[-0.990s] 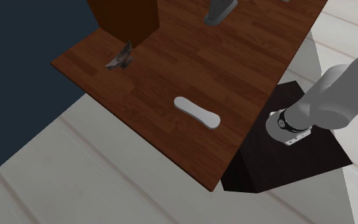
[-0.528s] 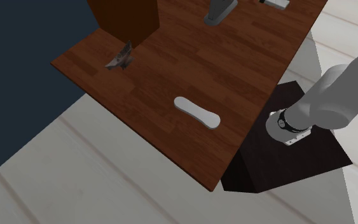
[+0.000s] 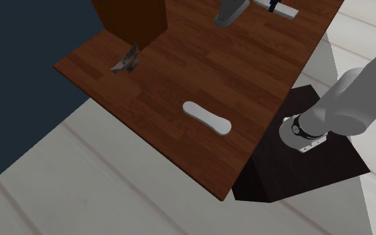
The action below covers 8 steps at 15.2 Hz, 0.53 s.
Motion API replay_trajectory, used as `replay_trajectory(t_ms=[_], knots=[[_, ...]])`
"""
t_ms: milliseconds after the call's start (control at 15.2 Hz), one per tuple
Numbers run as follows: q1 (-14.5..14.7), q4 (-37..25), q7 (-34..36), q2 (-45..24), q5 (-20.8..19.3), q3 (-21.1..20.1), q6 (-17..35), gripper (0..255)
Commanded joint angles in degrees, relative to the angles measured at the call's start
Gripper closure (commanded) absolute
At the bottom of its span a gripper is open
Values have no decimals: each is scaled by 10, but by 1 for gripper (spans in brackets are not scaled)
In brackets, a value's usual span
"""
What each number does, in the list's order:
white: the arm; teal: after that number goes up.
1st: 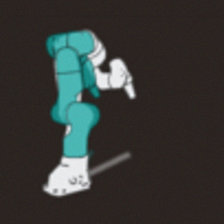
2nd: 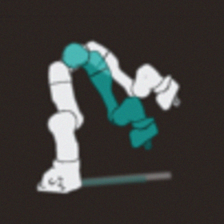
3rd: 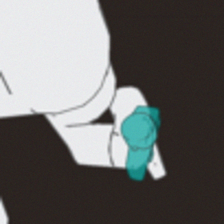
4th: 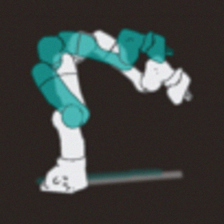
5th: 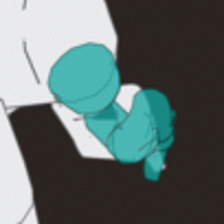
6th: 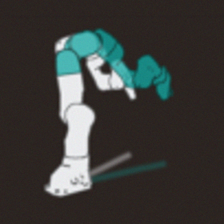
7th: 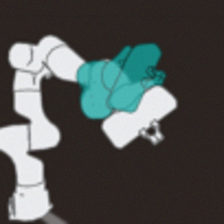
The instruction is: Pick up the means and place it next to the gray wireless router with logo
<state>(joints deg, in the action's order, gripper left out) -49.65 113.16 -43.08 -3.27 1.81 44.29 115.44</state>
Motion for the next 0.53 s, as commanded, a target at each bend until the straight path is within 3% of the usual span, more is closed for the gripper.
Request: replay_trajectory(t_ms=[0, 462], knots=[[0, 12, -2, -5, 4, 0, 16, 255], [-5, 44, -18, -31, 27, -2, 66, 255]])
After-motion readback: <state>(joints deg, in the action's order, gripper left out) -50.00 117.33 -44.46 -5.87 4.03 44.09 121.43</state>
